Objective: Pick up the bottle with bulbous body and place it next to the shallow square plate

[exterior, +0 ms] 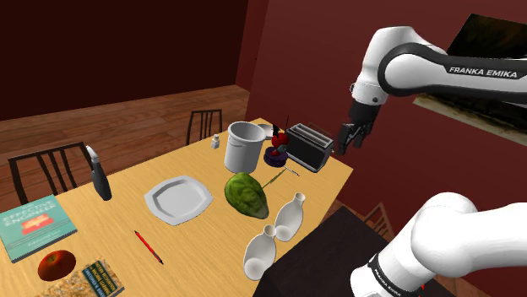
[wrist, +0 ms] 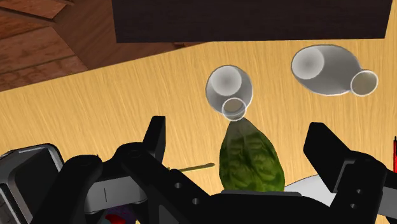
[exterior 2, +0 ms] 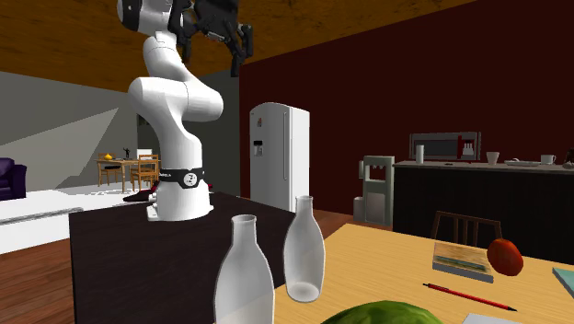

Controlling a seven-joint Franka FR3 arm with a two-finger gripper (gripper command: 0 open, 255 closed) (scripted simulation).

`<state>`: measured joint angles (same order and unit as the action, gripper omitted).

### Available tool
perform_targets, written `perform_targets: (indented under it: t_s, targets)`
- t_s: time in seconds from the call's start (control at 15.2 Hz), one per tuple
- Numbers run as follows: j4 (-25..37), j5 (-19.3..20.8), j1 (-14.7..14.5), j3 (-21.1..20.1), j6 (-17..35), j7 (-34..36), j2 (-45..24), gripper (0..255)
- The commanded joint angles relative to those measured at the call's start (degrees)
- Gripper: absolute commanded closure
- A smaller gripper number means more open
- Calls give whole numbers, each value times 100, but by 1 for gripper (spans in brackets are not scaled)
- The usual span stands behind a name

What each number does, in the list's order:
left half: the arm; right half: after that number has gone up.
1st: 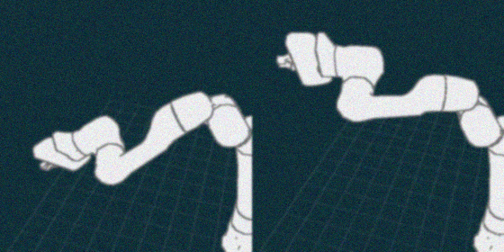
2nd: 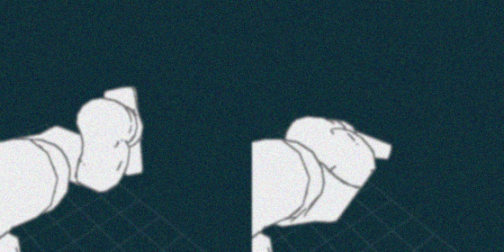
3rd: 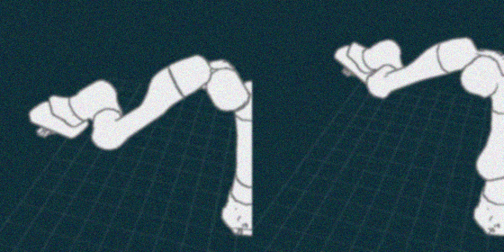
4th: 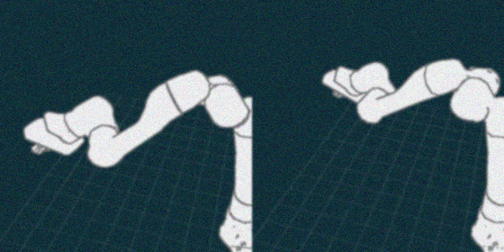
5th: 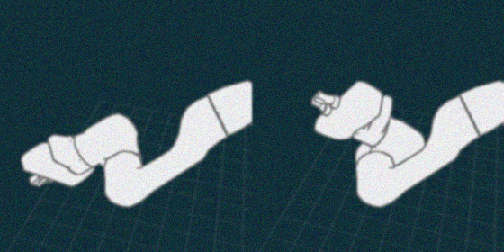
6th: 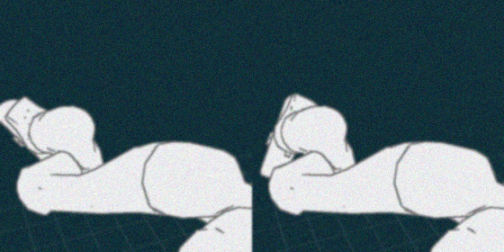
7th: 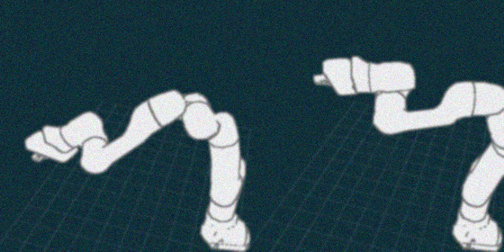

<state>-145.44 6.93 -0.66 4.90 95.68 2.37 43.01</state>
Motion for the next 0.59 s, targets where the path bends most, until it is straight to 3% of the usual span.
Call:
perform_targets:
  t_s: [0.0, 0.53]
  targets:
    - [-320, 7, -20, 33, 487, 3, -136, 0]
    - [-1258, 36, -106, 150, 2438, 9, -1071, 0]
